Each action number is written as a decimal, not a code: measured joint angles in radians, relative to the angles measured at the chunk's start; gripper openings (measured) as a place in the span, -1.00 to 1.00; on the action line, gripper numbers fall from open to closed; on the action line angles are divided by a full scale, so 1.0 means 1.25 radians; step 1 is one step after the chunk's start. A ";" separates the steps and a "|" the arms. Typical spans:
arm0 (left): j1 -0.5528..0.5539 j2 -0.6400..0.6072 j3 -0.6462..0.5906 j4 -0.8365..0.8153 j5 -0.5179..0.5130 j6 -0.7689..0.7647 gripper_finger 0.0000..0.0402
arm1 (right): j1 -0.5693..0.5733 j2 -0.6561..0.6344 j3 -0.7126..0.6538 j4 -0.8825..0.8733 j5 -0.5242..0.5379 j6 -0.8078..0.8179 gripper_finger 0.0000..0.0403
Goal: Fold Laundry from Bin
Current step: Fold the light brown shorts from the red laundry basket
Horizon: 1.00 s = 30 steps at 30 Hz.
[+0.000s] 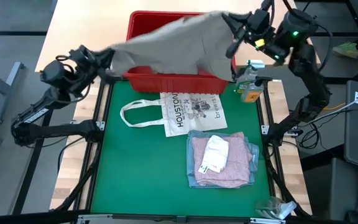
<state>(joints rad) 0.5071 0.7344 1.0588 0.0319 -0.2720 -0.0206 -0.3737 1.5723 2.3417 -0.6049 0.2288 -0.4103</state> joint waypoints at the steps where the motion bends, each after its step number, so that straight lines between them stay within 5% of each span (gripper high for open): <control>1: -0.008 -0.010 0.000 -0.041 0.033 -0.019 -1.00 | 0.001 -0.008 0.000 -0.036 -0.020 0.009 -0.96; 8: -0.085 -0.059 0.000 -0.352 0.220 -0.126 -1.00 | 0.052 -0.035 0.001 -0.310 -0.198 0.091 -0.97; 16: -0.186 -0.074 0.000 -0.641 0.299 -0.281 -1.00 | 0.137 -0.030 -0.023 -0.616 -0.254 0.213 -0.98; 30: -0.407 0.025 0.000 -0.690 0.337 -0.396 -1.00 | 0.369 -0.032 -0.219 -0.772 -0.246 0.348 -0.98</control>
<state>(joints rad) -0.0019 0.7651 1.0584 -0.8303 0.1497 -0.5160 0.0880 1.5326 2.0685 -1.5698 -0.0788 0.0250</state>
